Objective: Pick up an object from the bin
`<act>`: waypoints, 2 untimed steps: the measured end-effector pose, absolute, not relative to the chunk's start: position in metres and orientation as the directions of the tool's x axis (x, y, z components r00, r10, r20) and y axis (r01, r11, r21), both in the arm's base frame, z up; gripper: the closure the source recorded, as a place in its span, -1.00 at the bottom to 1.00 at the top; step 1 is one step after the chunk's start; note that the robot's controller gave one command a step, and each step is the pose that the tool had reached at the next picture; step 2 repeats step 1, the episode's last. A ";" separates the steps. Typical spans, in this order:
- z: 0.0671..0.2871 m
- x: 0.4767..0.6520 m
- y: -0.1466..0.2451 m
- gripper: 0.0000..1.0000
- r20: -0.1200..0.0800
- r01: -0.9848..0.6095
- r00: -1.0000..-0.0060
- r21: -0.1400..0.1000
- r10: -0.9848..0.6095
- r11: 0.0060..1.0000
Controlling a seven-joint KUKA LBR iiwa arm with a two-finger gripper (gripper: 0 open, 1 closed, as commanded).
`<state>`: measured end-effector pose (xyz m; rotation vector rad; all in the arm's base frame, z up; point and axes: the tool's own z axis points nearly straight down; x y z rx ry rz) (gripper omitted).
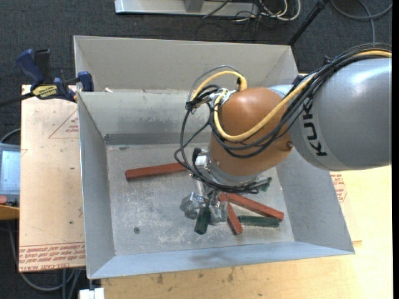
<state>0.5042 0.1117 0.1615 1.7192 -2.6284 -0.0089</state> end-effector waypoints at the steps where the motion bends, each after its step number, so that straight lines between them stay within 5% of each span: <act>1: 0.223 0.510 0.099 1.00 -0.006 -0.920 -0.392 -0.007 -0.920 0.392; 2: 0.223 0.510 0.099 1.00 -0.006 -0.920 -0.392 -0.007 -0.920 0.392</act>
Offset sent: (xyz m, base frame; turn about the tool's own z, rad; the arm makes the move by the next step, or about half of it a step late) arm 0.0037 -0.0130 0.0587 -0.0139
